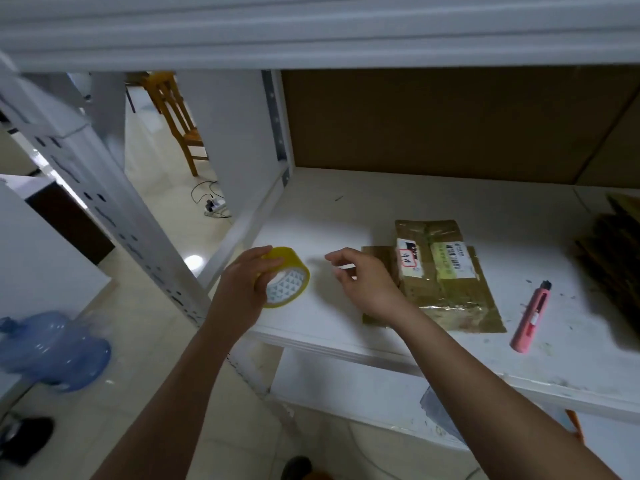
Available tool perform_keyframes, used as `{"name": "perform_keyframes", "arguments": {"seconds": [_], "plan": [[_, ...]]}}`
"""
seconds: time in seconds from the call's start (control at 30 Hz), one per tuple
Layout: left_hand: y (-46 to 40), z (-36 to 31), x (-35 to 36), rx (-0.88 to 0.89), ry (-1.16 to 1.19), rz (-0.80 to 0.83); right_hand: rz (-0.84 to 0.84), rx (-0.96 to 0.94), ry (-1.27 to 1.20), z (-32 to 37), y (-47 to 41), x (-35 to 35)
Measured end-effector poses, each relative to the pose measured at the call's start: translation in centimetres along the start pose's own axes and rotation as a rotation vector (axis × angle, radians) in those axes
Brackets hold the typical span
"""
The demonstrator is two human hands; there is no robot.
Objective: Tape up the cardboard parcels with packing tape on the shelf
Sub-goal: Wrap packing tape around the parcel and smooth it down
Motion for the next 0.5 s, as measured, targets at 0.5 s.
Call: {"name": "perform_keyframes", "arguments": {"seconds": [0.5], "plan": [[1.1,2.9,-0.9,0.042,0.172,-0.023,0.435,0.110,0.289,0.5,-7.1,4.2]]}}
Point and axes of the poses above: each hand's wrist, its own y-axis away from the middle knuckle, its own x-axis out of the palm, z = x × y, the point moved 1 cm from there along -y, towards the middle knuckle, and after that the axes turned 14 degrees about y, right-handed, at the moved point
